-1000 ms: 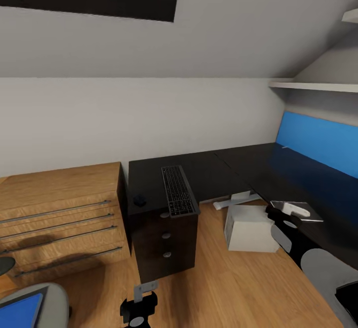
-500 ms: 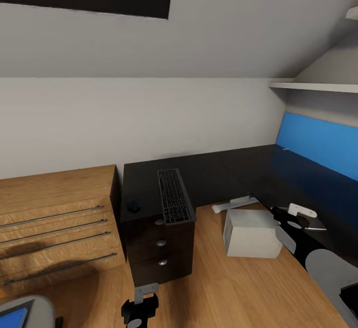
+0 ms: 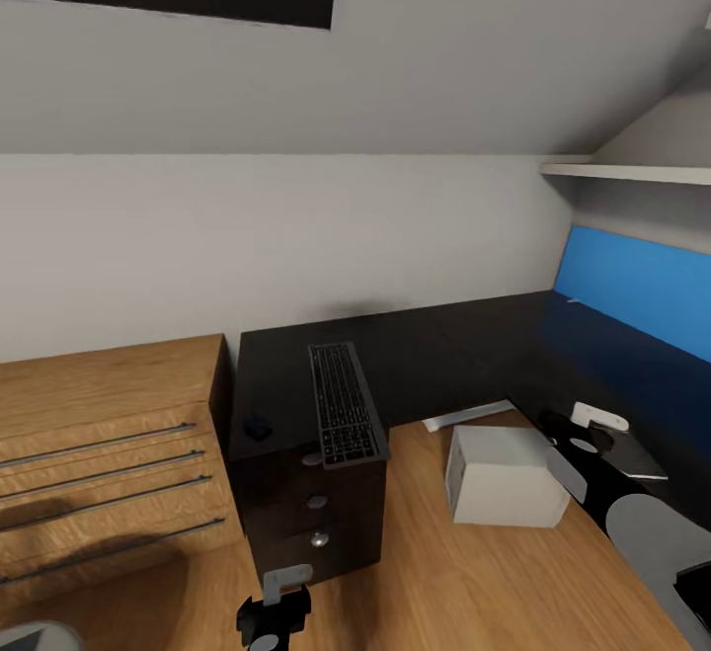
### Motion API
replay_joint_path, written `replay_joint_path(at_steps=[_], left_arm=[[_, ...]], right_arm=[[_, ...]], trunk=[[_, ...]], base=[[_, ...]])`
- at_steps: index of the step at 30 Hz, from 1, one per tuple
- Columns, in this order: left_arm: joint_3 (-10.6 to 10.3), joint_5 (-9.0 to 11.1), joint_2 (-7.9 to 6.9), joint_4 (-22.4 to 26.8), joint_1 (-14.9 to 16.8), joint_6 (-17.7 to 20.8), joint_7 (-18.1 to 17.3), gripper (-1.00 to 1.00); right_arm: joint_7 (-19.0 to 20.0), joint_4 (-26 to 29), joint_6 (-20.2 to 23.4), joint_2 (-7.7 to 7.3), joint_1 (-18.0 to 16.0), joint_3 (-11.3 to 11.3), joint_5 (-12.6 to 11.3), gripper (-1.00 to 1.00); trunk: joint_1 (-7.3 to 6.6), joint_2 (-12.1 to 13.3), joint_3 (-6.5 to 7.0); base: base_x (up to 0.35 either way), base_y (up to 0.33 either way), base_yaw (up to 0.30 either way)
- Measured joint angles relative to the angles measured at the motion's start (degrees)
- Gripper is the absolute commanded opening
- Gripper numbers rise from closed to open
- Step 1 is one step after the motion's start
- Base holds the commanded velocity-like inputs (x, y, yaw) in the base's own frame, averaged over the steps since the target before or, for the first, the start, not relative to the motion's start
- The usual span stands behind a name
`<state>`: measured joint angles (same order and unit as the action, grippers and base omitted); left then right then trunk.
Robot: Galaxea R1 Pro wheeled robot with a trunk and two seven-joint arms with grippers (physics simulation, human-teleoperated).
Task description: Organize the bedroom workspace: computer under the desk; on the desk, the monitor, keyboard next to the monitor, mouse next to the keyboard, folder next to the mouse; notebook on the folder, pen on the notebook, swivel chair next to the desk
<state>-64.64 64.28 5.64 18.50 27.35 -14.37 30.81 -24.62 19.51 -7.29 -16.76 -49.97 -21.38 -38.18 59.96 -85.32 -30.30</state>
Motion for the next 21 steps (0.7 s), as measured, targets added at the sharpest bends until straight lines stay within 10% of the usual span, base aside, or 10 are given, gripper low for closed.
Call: replay_joint_path(at_steps=[21], left_arm=[[0.0, 0.0, 0.0, 0.0, 0.0, -0.1, -0.2, 1.0]], right_arm=[[-6.7, -0.4, 0.1, -0.06, 0.0, -0.3, 0.3, 1.0]], trunk=[[0.01, 0.0, 0.0]], base=[[0.104, -0.074, 0.0]])
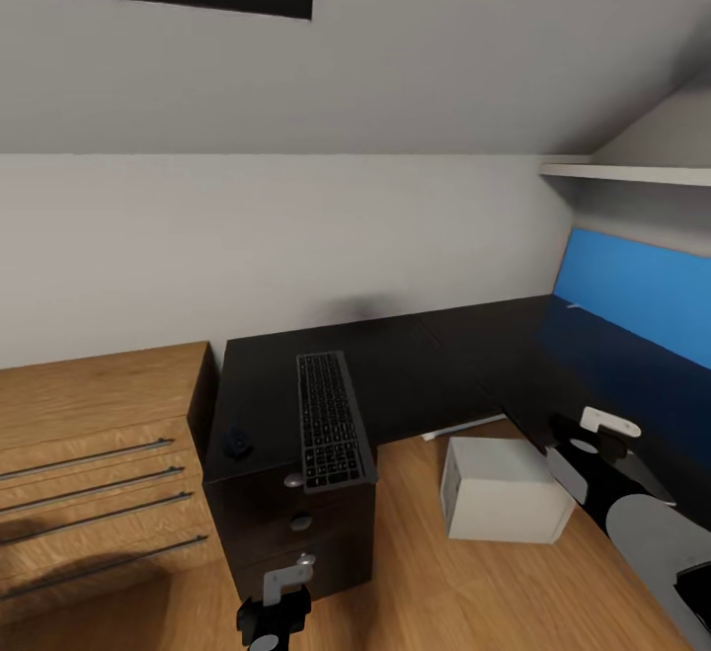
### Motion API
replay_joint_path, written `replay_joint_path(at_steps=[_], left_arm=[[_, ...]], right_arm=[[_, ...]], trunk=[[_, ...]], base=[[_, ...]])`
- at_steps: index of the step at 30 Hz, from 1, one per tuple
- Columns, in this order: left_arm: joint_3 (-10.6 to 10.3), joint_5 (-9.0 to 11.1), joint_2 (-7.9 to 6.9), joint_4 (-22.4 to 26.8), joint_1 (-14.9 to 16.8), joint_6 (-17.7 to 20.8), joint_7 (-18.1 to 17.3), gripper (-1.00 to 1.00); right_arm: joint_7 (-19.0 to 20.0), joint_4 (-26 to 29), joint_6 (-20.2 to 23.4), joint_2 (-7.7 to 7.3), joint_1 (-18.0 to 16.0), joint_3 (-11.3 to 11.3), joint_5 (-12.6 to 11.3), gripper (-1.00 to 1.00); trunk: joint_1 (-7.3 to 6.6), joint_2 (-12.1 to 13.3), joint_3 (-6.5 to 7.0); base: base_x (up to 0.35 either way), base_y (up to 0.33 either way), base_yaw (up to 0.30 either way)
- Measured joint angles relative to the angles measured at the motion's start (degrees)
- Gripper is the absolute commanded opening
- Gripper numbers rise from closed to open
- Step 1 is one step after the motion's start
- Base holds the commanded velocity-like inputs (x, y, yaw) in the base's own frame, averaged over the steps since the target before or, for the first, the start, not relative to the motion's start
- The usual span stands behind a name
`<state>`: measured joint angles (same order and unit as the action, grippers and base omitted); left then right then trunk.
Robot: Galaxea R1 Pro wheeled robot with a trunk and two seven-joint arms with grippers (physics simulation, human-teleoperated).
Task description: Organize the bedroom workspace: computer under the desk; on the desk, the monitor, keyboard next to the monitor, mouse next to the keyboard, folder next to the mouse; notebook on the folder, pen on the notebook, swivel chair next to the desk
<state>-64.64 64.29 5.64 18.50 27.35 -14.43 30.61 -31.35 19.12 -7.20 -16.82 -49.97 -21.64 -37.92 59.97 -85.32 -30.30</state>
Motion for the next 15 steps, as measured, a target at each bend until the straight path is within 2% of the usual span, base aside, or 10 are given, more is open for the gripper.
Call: replay_joint_path(at_steps=[8, 15], left_arm=[[-0.1, 0.0, 0.0, 0.0, 0.0, 0.0, 0.0, 1.0], [-0.1, 0.0, 0.06, 0.0, 0.0, 0.0, 0.0, 1.0]], right_arm=[[0.1, -0.3, 4.9, -1.07, 0.0, 0.2, -0.1, 1.0], [0.2, -0.9, 6.6, -2.01, 0.0, 0.4, -0.2, 1.0]], trunk=[[0.0, 0.0, 0.0], [0.0, 0.0, 0.0]], base=[[0.006, -0.006, 0.0], [0.001, -0.001, 0.0]])
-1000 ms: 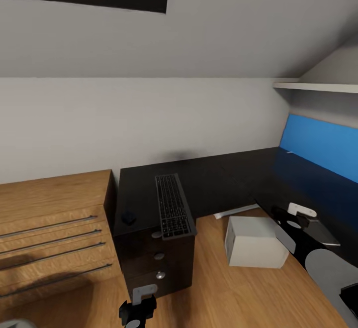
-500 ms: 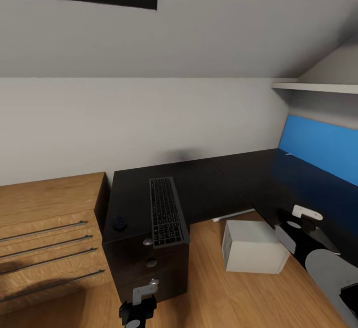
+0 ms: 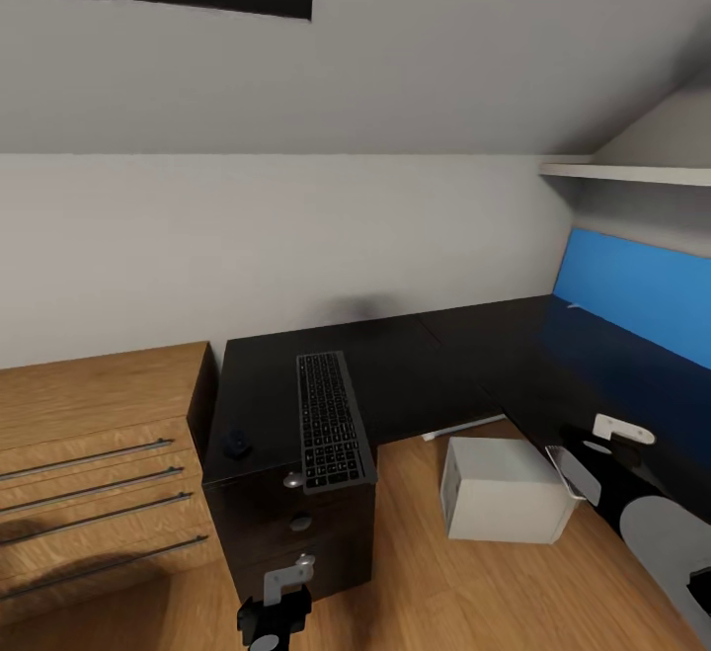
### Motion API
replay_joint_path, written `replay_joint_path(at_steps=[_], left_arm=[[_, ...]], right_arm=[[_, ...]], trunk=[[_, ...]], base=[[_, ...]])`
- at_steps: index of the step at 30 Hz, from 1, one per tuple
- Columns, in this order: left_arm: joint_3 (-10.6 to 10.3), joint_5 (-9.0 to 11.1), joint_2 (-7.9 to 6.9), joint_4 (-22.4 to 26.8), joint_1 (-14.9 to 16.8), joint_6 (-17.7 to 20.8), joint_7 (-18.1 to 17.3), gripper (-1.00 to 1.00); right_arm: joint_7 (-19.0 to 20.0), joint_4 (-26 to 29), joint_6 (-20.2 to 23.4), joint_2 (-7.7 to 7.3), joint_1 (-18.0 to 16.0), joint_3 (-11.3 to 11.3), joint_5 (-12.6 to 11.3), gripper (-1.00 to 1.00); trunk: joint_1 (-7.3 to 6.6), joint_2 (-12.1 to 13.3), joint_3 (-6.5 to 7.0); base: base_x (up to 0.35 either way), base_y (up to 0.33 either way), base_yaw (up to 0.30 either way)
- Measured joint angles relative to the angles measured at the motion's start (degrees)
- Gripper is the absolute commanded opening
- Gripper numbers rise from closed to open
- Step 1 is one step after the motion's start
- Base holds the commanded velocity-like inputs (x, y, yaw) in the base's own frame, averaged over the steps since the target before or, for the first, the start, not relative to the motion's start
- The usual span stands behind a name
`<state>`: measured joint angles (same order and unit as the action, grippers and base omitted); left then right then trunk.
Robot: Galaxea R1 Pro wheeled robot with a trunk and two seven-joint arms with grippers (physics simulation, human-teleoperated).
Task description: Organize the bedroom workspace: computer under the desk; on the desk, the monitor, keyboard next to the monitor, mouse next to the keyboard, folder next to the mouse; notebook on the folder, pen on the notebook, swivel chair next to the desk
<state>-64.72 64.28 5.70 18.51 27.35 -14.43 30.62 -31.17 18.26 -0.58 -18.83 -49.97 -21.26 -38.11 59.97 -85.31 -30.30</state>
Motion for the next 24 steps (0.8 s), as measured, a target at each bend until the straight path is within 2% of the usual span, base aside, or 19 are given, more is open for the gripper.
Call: replay_joint_path(at_steps=[2, 9, 11, 19, 24], left_arm=[[0.0, 0.0, 0.02, 0.0, 0.0, 0.0, 0.0, 1.0], [0.0, 0.0, 0.02, 0.0, 0.0, 0.0, 0.1, 1.0], [0.0, 0.0, 0.02, 0.0, 0.0, 0.0, 0.1, 1.0], [0.0, 0.0, 0.03, 0.0, 0.0, 0.0, 0.1, 1.0], [0.0, 0.0, 0.03, 0.0, 0.0, -0.1, 0.1, 1.0]], right_arm=[[0.0, -1.5, 0.3, -0.68, 0.0, 0.1, -0.1, 1.0], [0.0, -2.8, 2.1, -1.37, -0.2, 0.1, -0.3, 1.0], [0.0, -2.9, 2.5, -1.44, -0.2, 0.1, -0.3, 1.0], [0.1, -2.8, 3.2, -1.46, -0.2, 0.2, -0.4, 1.0], [0.1, -2.8, 3.3, -1.45, -0.2, 0.2, -0.5, 1.0]], trunk=[[0.0, 0.0, 0.0], [0.0, 0.0, 0.0], [0.43, -0.8, -0.35], [0.44, -0.8, -0.36], [1.53, -2.8, -1.25]], base=[[0.0, 0.0, 0.0], [0.0, 0.0, 0.0], [0.0, 0.0, 0.0], [0.0, 0.0, 0.0], [0.0, 0.0, 0.0]])
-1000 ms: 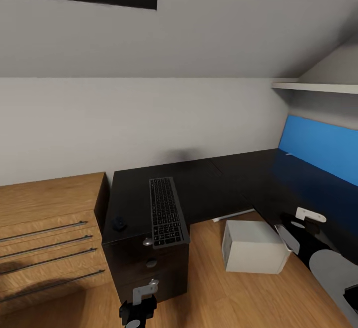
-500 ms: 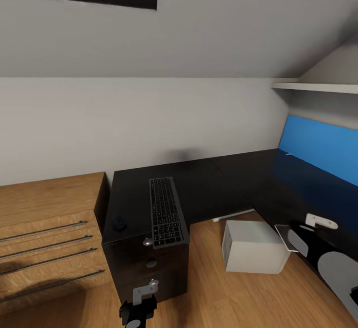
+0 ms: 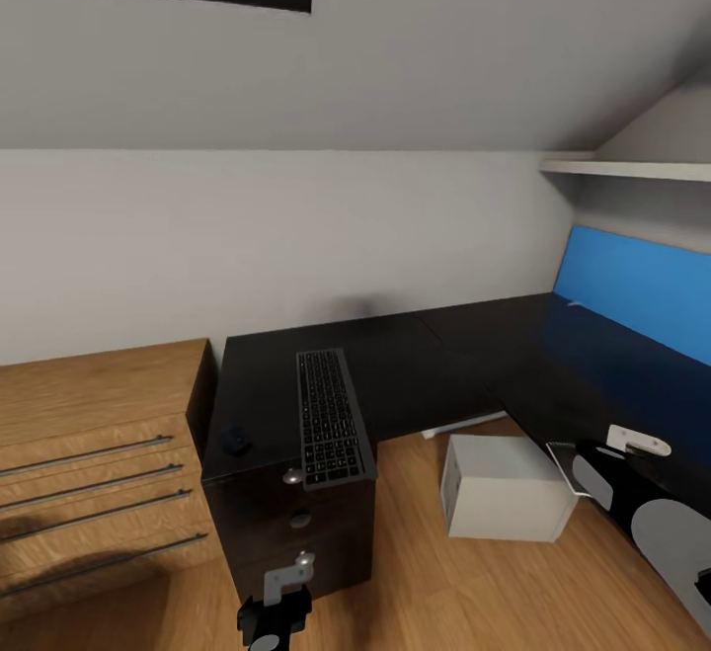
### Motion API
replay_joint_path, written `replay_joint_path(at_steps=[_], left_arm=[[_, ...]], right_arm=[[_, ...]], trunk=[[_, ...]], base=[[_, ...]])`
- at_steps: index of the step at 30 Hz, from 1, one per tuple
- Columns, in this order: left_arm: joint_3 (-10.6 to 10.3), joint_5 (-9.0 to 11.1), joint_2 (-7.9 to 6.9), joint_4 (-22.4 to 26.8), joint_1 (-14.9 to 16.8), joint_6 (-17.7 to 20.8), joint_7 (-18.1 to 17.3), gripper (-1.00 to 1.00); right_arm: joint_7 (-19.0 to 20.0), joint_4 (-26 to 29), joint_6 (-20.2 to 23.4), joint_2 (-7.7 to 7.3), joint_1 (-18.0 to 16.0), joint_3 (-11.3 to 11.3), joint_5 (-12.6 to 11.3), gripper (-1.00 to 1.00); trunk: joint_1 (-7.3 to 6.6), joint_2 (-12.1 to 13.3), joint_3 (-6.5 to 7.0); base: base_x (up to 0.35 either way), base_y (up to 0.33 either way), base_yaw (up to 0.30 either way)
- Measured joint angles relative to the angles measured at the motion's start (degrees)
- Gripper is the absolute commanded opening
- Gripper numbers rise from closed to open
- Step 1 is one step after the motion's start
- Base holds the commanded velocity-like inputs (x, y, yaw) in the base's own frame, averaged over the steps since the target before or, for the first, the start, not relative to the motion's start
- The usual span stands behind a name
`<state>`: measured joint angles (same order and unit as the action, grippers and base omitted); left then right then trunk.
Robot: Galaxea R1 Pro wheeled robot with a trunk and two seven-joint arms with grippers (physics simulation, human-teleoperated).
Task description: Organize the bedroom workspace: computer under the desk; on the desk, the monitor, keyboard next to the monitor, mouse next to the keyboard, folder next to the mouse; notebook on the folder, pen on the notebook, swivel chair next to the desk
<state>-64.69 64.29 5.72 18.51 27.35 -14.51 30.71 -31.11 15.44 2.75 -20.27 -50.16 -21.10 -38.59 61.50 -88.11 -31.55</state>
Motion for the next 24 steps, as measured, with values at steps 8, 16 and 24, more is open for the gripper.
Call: replay_joint_path(at_steps=[8, 16, 24], left_arm=[[0.0, 0.0, 0.0, 0.0, 0.0, 0.0, 0.1, 1.0], [0.0, 0.0, 0.0, 0.0, 0.0, 0.0, 0.1, 1.0], [0.0, 0.0, 0.0, 0.0, 0.0, 0.0, 0.1, 1.0]], right_arm=[[0.0, 0.1, 0.2, 0.01, 0.0, 0.0, 0.0, 1.0], [0.0, 0.2, 0.6, 0.03, 0.0, 0.0, 0.0, 1.0], [0.0, 0.3, 0.7, 0.03, -0.1, -0.2, 0.8, 1.0]], trunk=[[0.88, -1.6, -0.72], [1.32, -2.4, -1.08], [2.2, -4.0, -1.79]], base=[[0.0, 0.0, 0.0], [0.0, 0.0, 0.0], [0.0, 0.0, 0.0]])
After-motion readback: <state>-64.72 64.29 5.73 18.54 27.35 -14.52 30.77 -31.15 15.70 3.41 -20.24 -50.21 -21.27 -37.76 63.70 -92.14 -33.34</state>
